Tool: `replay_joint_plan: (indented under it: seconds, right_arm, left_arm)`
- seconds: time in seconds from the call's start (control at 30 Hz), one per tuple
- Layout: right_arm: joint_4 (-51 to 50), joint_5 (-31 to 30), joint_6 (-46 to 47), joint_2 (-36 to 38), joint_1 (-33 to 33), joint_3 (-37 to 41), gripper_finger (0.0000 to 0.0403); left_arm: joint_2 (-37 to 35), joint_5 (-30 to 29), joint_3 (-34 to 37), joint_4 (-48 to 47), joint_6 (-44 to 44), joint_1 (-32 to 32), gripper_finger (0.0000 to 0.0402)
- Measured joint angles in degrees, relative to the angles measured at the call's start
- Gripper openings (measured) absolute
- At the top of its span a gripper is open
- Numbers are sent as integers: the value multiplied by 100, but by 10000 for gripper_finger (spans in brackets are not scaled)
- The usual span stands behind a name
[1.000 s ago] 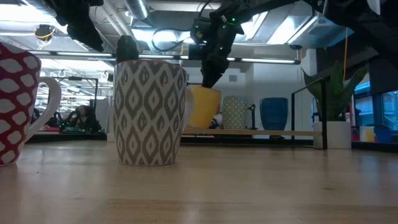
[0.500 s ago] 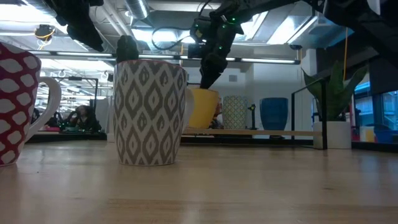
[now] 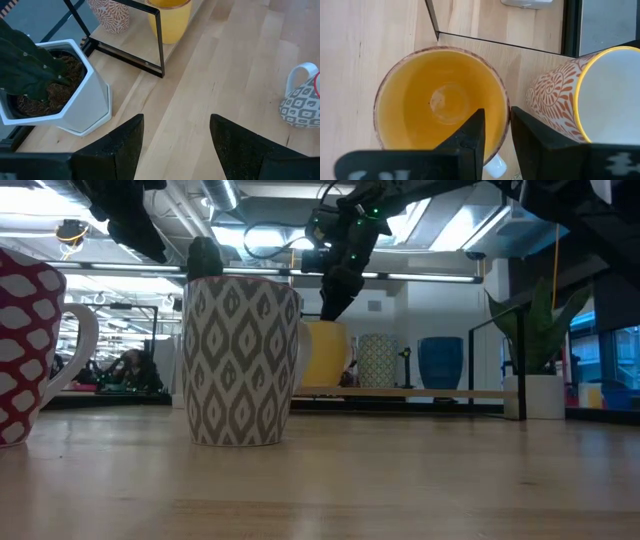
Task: Place coffee mugs
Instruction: Put the yellow mug on the shelf
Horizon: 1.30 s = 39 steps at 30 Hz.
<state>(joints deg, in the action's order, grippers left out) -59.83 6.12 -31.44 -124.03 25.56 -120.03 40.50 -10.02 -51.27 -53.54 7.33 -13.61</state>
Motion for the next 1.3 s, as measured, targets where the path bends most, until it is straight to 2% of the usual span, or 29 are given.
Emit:
replay_joint_plan:
  seconds: [0.37, 0.77, 0.83, 0.93, 1.07, 1.1, 1.23, 1.3]
  right_arm:
    - [-28, 60, -52, 0, 0, -62, 79]
    - [-457, -159, -195, 17, 8, -1260, 79]
    - [-612, -31, -204, 19, 7, -1498, 79]
    - [-587, 488, -152, 223, -49, -1410, 79]
    - [-854, 835, -70, 295, -459, -1416, 79]
    - [-971, 787, -70, 295, -598, -1416, 79]
    - [-1655, -595, 57, 310, -1107, -1265, 74]
    - [-1830, -601, 100, 300, -1237, -1039, 65]
  left_arm:
    - [-1, 0, 0, 0, 0, 0, 222]
    - [1, 2, 0, 0, -27, 0, 222]
    - [0, 2, -1, 1, -44, 0, 222]
    - [-1, 9, 0, 1, -44, 1, 222]
    - [-1, 72, 0, 2, -46, 2, 222]
    - [-1, 72, 0, 2, -46, 2, 222]
    - [-1, 72, 0, 0, -23, 2, 222]
    - [-1, 72, 0, 2, -4, 2, 222]
